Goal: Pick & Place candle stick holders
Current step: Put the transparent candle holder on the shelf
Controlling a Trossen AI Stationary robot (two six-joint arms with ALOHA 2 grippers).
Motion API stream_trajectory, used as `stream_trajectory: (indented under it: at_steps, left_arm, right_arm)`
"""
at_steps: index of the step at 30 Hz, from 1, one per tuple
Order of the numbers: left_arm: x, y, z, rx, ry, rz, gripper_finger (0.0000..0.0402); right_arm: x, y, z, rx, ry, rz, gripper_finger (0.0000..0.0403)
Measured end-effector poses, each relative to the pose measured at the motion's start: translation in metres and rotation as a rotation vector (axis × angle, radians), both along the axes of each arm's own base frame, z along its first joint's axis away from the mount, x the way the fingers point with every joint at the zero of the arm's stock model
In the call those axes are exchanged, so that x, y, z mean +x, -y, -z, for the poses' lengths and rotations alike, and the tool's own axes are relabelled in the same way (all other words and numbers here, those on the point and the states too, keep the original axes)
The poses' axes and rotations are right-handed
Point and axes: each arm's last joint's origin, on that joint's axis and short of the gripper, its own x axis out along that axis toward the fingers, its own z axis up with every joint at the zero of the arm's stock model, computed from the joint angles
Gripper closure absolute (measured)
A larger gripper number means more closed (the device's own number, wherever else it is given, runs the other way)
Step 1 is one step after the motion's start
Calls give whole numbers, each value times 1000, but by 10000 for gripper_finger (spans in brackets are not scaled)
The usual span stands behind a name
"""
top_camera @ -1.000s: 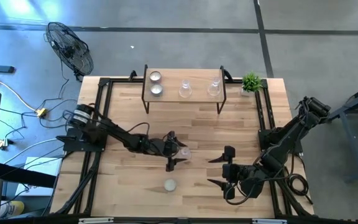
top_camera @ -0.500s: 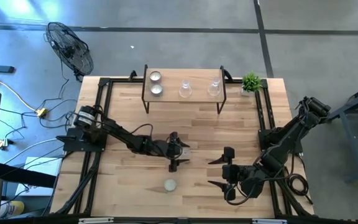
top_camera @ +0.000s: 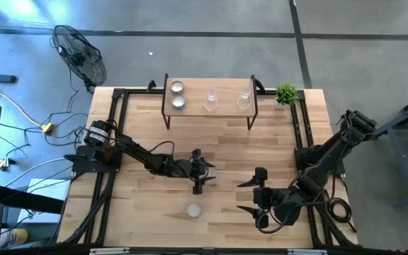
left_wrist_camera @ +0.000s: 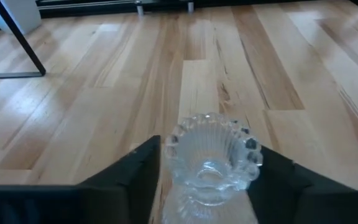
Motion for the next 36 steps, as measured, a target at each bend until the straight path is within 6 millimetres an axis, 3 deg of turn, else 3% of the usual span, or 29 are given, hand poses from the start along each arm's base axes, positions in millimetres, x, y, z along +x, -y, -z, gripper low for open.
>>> stream_trajectory:
  at_steps: [4,18,36]
  left_arm:
    - [0,0,0,3,-4,-6,268]
    - [-2,0,-5,-32,-2,-1,266]
    - [-16,8,-72,-119,213,136,266]
  right_arm:
    - [0,0,0,0,0,0,94]
    - [0,0,0,-3,-4,0,94]
    - [-3,3,4,-5,-40,31,94]
